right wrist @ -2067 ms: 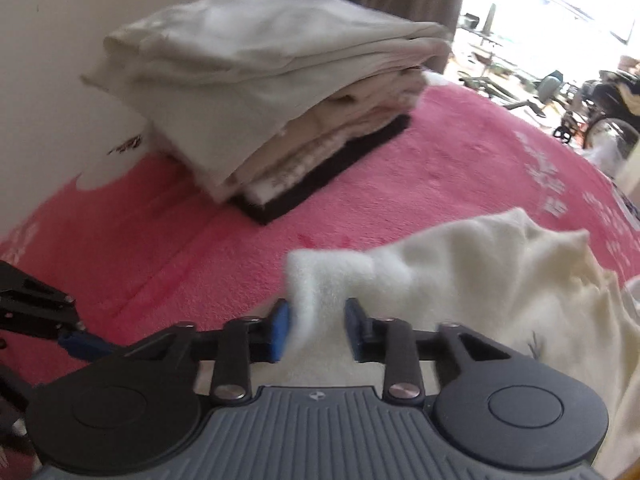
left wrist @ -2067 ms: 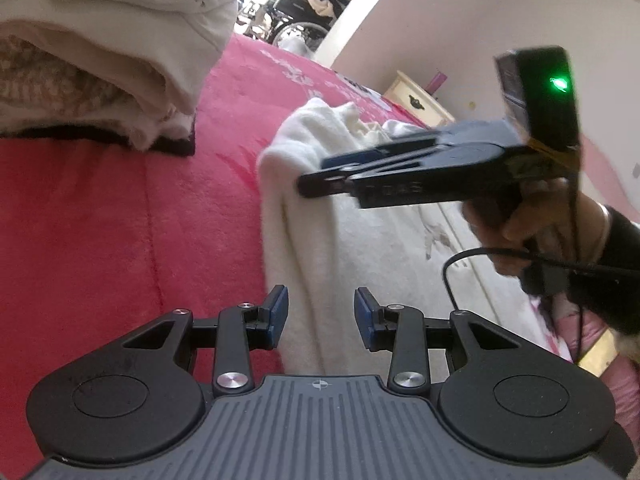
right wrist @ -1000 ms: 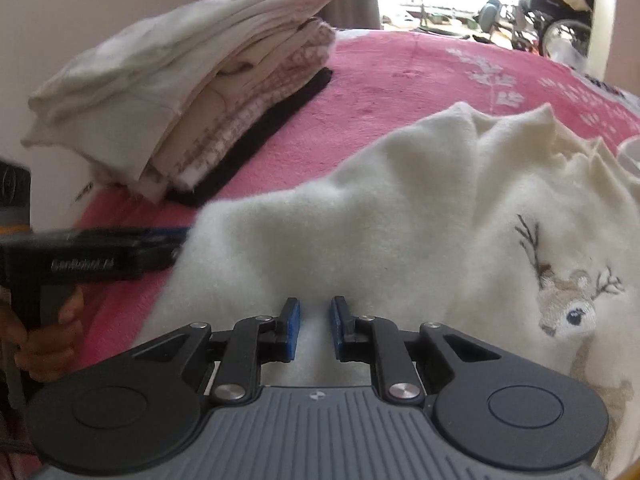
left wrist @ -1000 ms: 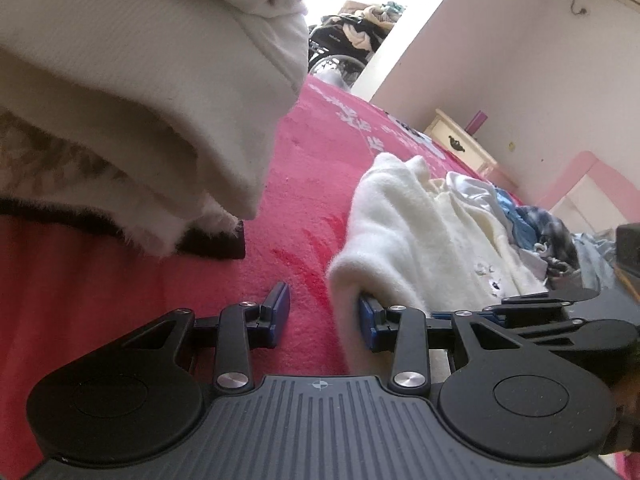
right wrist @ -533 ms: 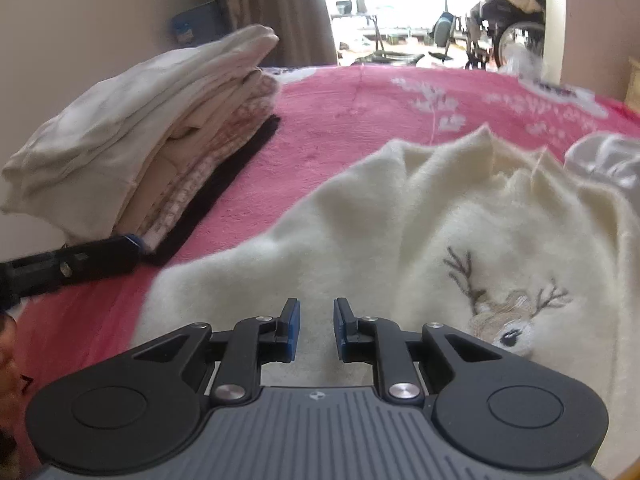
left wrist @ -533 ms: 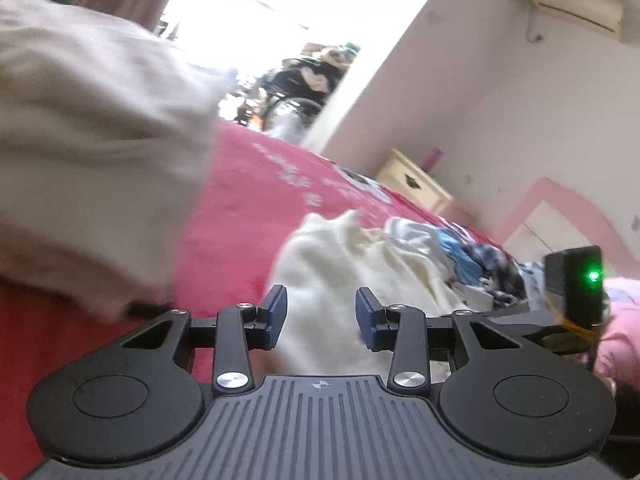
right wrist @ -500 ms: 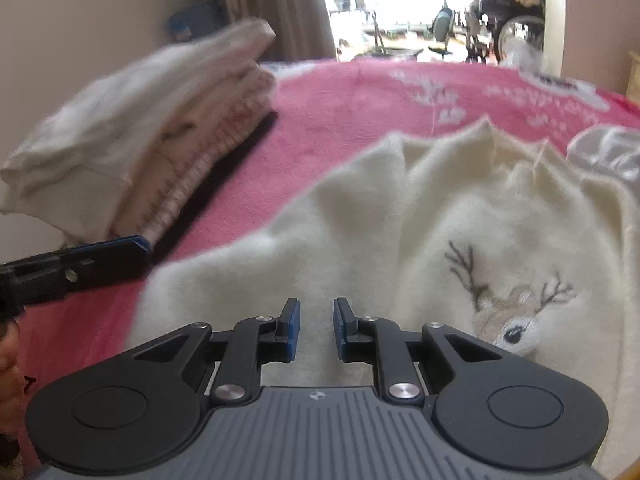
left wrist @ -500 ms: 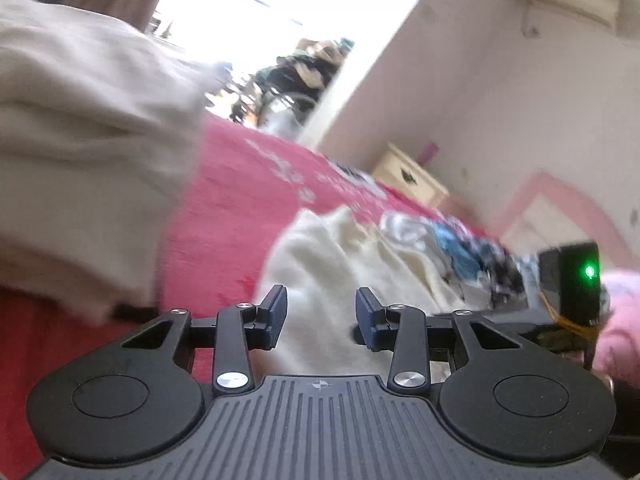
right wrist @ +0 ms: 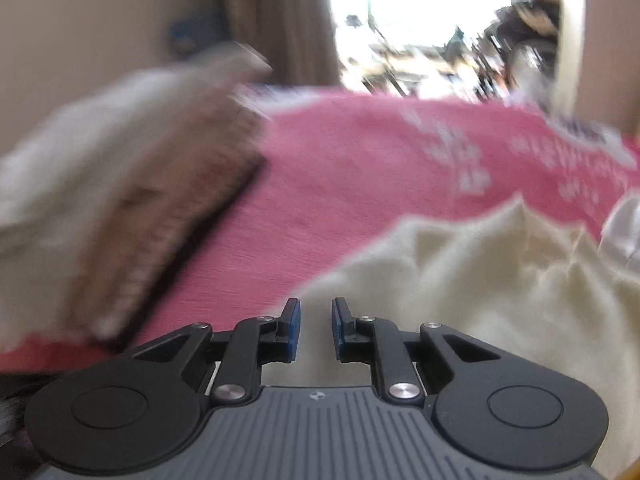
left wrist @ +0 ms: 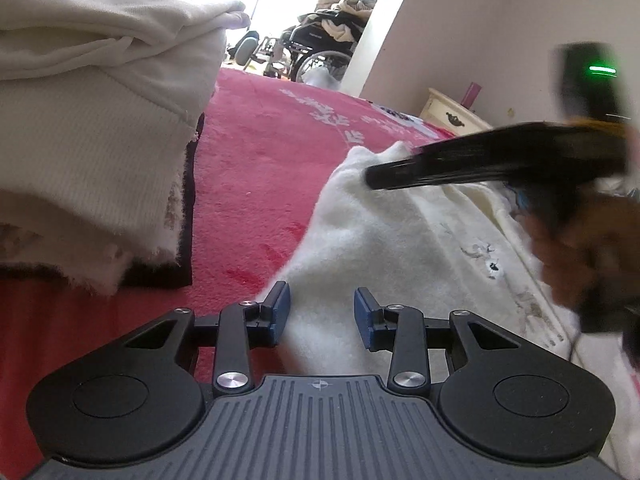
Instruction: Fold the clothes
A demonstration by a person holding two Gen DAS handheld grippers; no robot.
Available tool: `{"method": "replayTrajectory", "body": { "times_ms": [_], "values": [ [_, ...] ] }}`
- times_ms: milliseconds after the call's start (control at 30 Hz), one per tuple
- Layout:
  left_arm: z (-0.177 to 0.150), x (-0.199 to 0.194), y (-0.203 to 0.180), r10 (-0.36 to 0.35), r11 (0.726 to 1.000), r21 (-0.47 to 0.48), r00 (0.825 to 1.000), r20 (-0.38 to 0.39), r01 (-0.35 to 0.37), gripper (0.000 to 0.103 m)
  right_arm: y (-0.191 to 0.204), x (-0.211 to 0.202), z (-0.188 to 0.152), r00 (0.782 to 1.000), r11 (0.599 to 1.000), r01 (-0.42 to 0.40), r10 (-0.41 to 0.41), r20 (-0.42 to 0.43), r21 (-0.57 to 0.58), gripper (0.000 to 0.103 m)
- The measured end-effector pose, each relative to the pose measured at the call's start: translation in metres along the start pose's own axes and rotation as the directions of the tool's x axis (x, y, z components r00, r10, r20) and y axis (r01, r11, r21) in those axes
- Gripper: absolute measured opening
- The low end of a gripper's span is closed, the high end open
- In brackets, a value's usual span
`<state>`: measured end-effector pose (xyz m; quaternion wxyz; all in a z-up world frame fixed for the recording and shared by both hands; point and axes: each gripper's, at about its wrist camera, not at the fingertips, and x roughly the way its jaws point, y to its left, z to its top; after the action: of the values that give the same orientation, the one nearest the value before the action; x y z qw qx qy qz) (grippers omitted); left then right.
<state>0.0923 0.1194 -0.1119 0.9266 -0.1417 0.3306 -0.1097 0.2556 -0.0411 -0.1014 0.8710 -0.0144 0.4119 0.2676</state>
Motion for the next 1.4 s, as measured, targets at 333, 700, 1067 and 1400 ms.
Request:
{"method": "replayTrajectory", "body": {
  "times_ms": [333, 700, 1067, 1400],
  "values": [
    [0.008, -0.017, 0.0, -0.012, 1.0, 0.026, 0.999, 0.033, 0.011, 0.037, -0.086, -0.062, 0.009, 0.981, 0.977, 0.033, -0.071, 0.18, 0.209, 0.019],
    [0.027, 0.042, -0.038, -0.062, 0.991, 0.114, 0.998, -0.028, 0.064, 0.037, -0.066, -0.018, -0.031, 0.989, 0.967, -0.124, 0.102, -0.107, -0.223, 0.01],
    [0.015, 0.046, -0.037, -0.061, 0.991, 0.123, 0.998, -0.006, 0.062, 0.037, -0.093, -0.014, -0.006, 0.978, 0.97, -0.203, 0.194, -0.079, -0.13, 0.014],
    [0.015, 0.046, -0.037, -0.059, 0.989, 0.133, 0.998, -0.003, 0.059, 0.037, -0.198, -0.023, 0.029, 0.99, 0.941, 0.03, -0.075, 0.122, 0.338, 0.017]
  ]
}}
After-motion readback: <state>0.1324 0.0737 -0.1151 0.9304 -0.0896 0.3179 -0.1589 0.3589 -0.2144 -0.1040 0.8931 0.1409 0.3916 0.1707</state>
